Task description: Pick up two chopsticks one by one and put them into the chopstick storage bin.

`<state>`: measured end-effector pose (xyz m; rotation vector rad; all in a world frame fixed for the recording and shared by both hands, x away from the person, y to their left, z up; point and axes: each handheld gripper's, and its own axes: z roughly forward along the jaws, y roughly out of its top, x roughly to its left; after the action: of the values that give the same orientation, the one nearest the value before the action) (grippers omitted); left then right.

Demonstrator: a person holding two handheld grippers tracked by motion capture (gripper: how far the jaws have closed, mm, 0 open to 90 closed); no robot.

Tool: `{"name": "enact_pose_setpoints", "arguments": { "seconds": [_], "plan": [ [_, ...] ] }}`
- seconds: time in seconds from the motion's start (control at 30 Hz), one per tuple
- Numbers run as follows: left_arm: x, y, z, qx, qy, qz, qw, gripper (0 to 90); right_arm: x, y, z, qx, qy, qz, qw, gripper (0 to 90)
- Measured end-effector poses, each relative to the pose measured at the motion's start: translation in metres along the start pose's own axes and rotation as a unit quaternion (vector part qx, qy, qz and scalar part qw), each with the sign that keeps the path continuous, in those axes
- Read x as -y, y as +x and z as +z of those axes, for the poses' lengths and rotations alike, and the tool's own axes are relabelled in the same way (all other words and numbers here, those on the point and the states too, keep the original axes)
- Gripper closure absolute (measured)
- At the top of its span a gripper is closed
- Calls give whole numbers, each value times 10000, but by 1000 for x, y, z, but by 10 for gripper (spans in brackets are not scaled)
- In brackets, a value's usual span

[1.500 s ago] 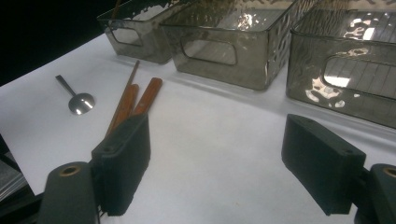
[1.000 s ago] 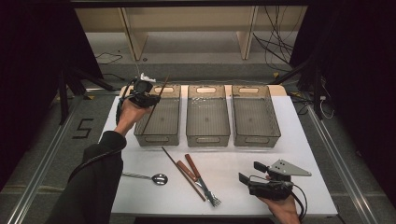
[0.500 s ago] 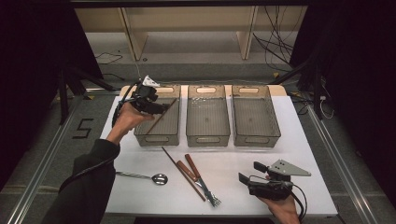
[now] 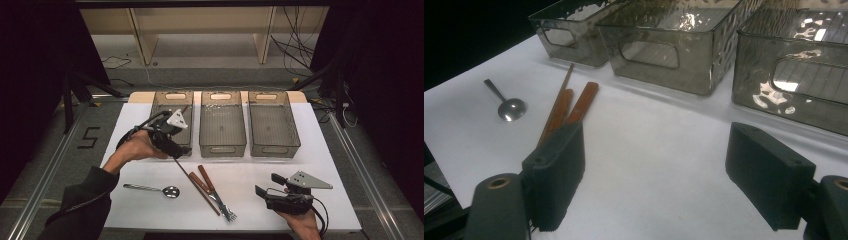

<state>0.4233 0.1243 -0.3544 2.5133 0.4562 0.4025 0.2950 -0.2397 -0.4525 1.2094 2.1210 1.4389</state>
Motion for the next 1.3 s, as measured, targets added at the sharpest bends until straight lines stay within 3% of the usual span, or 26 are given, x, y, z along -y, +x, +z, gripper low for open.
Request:
{"name": "enact_pose_setpoints", "arguments": {
  "seconds": [0.17,0.3,0.4,0.57,0.63,0.83,0.93,0.97,1.0,1.03,1.1,1.23,1.3],
  "plan": [
    [4,-15,13,271,326,372,9984,230,0,0,0,-5,-1,-11,10000,246],
    [8,-23,24,455,628,661,9948,226,0,0,0,-3,-1,1,10000,246],
    [10,-26,32,562,870,838,9911,224,0,0,0,-8,-4,-9,10000,246],
    [13,-31,46,713,1247,1163,9828,224,0,0,0,-7,1,0,10000,246],
    [14,-32,52,781,1382,1206,9799,223,0,0,0,-11,2,-11,10000,246],
    [21,-29,72,935,1635,1425,9717,221,0,0,0,-15,-1,1,10000,246],
    [23,-29,79,957,1786,1616,9658,225,0,0,0,-16,6,5,10000,246],
    [24,-29,82,976,1804,1594,9657,229,0,0,0,-17,11,7,10000,246],
    [24,-29,84,988,1849,1667,9635,234,0,0,1,-22,9,-9,10000,246],
    [24,-29,86,989,1857,1637,9638,240,0,0,0,-28,19,-4,10000,246],
    [24,-28,89,1020,1919,1715,9609,250,0,0,0,-27,23,4,10000,246],
    [24,-27,95,1072,1979,1745,9586,272,0,0,1,-27,13,-5,10000,246],
    [25,-27,97,1063,2060,1789,9562,286,0,0,1,-27,17,2,10000,246]
  ]
}}
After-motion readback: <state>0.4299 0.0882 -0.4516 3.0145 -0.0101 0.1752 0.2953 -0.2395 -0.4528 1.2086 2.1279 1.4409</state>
